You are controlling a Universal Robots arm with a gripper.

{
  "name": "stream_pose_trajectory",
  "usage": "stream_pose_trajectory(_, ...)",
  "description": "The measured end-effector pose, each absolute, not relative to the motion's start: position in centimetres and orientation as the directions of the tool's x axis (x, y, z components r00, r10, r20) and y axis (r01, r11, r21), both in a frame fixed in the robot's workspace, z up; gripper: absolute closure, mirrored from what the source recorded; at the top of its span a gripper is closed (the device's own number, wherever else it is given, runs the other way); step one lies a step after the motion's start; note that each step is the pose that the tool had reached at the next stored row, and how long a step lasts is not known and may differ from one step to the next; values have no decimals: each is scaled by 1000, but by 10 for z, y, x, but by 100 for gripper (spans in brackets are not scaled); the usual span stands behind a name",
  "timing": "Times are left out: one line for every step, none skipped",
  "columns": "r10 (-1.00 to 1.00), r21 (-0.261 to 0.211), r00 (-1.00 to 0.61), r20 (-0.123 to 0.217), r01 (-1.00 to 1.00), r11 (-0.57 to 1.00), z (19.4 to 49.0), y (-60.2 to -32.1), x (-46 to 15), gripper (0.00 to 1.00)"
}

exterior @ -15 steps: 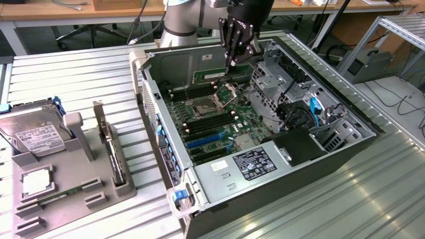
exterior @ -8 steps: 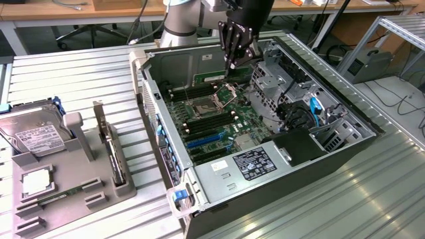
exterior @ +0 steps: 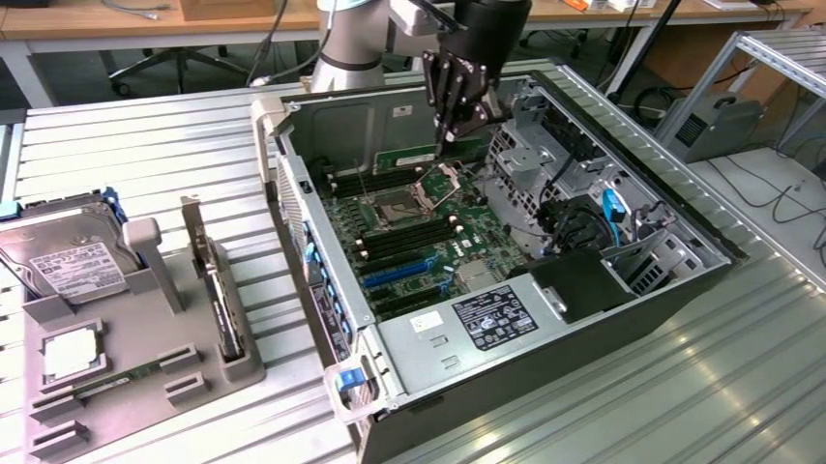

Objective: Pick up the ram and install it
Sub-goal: 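Insert the ram into the slot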

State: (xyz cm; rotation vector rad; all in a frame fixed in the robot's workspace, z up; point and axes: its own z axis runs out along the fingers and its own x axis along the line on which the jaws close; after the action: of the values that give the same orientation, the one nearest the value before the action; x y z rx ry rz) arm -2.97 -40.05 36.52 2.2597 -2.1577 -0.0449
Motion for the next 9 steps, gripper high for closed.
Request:
stream_pose_trajectory(-999, 32, 46, -9, -998, -46, 362, -400, -30, 86)
stream_pose_trajectory(-999, 32, 46, -9, -998, -46, 361, -400, -30, 86)
stream_pose_trajectory(-999, 32, 46, -9, -998, -46, 359, -400, -30, 86)
stream_pose_trajectory(-999, 32, 46, -9, -998, -46, 357, -400, -30, 86)
stream_pose_trajectory(-999, 32, 46, -9, -998, -46, 356, -400, -30, 86)
stream_pose_trajectory(-999, 32, 46, -9, -998, -46, 354, -400, -30, 86)
stream_pose_trajectory(-999, 32, 46, -9, -998, -46, 352, -400, -30, 86)
stream_pose_trajectory(-999, 32, 46, -9, -998, -46, 351, -401, -30, 86)
stream_pose_trajectory(-999, 32, 46, -8, -998, -46, 349, -400, -30, 86)
